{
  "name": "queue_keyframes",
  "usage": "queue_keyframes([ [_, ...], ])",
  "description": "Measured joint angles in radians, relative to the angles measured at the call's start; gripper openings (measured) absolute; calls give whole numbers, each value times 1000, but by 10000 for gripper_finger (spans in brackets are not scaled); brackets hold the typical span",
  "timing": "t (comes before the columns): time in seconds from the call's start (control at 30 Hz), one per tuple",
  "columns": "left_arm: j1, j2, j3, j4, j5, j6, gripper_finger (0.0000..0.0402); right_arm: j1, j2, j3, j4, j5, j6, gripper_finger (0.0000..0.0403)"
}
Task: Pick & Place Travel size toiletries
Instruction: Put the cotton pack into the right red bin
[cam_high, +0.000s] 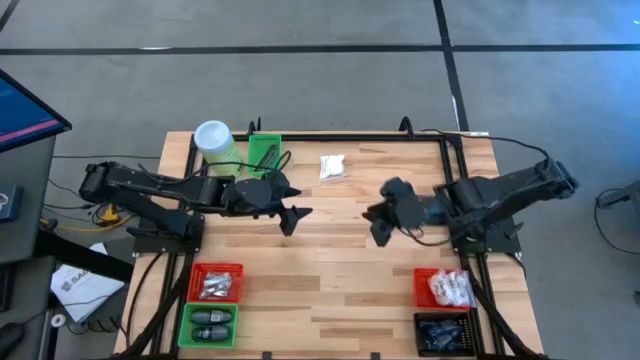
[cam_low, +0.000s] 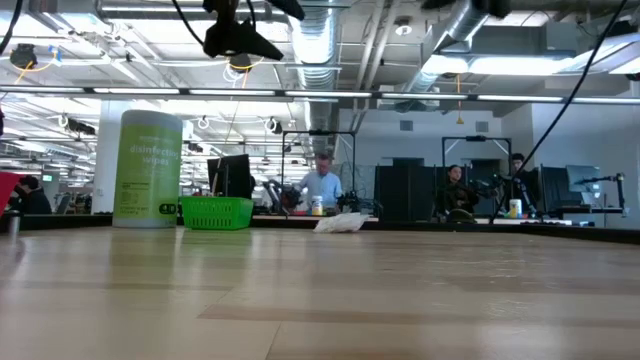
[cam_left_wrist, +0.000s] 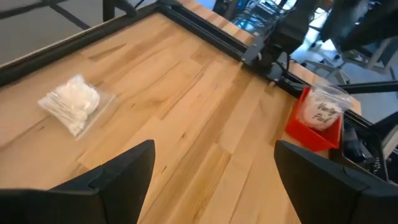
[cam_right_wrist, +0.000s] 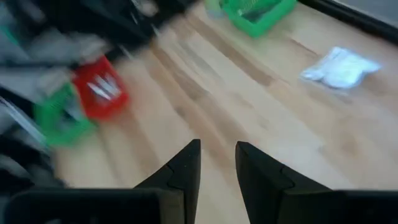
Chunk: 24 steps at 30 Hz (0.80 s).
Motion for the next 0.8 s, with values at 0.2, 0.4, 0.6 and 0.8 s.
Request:
queue_keyframes([
  [0.2,-2,0,-13,2,0,-13,324,-271,74,-1,-86,-225,-330,93],
  [0.4,26,0,-25,7,-39,-36,324,-567,218,0,-32,-450,-520,93],
  [0.6,82,0,-46,8,-41,-70,324,-784,381,54,-10,-600,-630,90],
  [0.8,136,0,-48,11,-41,-97,324,-856,555,240,-124,-632,-798,71],
])
